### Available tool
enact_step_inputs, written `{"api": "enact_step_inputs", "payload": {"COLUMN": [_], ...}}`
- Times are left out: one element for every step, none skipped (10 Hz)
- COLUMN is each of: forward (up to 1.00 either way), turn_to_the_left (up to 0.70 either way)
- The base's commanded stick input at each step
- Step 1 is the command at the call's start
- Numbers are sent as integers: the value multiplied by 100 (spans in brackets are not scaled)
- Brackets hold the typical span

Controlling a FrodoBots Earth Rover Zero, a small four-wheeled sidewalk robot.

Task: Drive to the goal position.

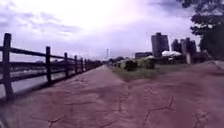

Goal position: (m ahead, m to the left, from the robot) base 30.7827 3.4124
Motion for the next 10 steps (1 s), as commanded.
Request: {"api": "enact_step_inputs", "payload": {"forward": [100, 100, 100, 100, 100, 100, 100, 100, 100, 100], "turn_to_the_left": [0, 0, 0, 0, 0, 0, 0, 4, 26, 37]}}
